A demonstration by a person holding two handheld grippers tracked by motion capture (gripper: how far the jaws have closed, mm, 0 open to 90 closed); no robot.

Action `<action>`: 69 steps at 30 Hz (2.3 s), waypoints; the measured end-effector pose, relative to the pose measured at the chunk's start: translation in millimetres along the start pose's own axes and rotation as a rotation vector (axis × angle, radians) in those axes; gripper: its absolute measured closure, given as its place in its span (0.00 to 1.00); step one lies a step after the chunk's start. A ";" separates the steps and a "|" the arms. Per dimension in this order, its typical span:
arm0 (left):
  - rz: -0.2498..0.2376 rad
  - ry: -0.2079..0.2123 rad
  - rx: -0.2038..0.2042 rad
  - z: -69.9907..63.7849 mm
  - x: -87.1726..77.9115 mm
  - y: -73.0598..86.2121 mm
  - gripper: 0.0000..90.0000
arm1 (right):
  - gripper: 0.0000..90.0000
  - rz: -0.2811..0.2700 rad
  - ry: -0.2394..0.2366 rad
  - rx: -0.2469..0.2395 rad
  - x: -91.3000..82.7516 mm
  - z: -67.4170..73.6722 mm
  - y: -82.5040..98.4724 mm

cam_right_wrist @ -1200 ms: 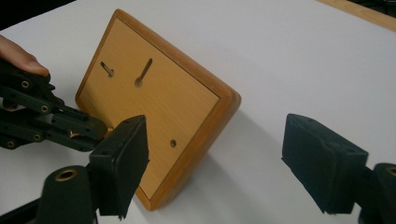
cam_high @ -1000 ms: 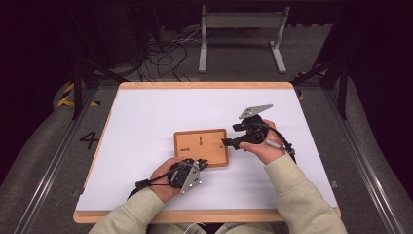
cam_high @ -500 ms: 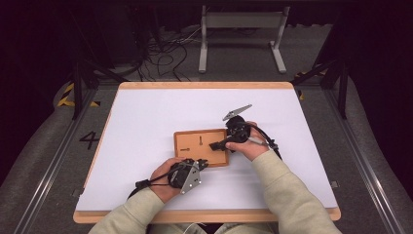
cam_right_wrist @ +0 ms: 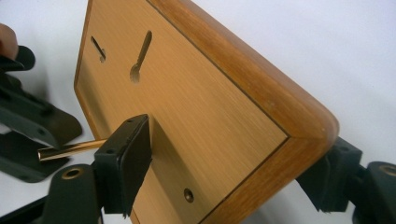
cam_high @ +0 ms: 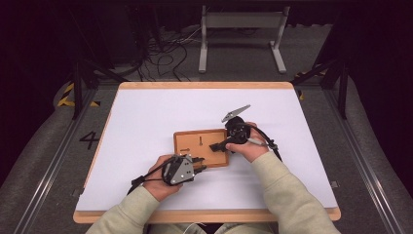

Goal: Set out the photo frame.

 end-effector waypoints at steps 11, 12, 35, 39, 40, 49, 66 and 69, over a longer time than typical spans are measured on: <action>-0.122 -0.019 -0.243 19.4 -55.3 0.3 0.59 | 0.37 -0.025 0.027 -0.086 -14.3 14.2 0.9; -0.122 -0.019 -0.243 19.4 -55.3 0.3 0.59 | 0.38 -0.025 0.031 -0.098 -15.4 15.7 0.8; -0.197 -0.285 -0.454 57.9 -107.4 35.6 0.53 | 0.60 -0.068 0.025 -0.323 -51.0 50.8 14.6; -0.172 -0.315 -0.511 62.5 -107.0 45.4 0.51 | 0.65 -0.094 0.008 -0.315 -57.4 55.5 21.5; -0.165 -0.324 -0.520 63.2 -106.7 47.0 0.51 | 0.65 -0.096 0.004 -0.312 -58.1 56.7 23.0; -0.054 -0.384 -0.591 68.7 -101.1 61.3 0.48 | 0.64 -0.077 -0.011 -0.313 -65.5 65.5 28.9; -0.060 -0.350 -0.607 69.5 -93.2 62.8 0.50 | 0.54 -0.052 -0.067 -0.299 -76.7 76.8 41.9; -0.066 -0.350 -0.613 71.9 -93.8 63.4 0.49 | 0.53 -0.041 -0.041 -0.287 -81.5 74.8 45.9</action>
Point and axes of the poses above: each handheld gripper's, and its own axes: x roughly forward along the jaws, y roughly out of its underside, z roughly to its left, the point moved 2 cm from there along x, roughly forward along the jaws, and after that the axes turned 13 degrees about -z, right-handed, at the moved point
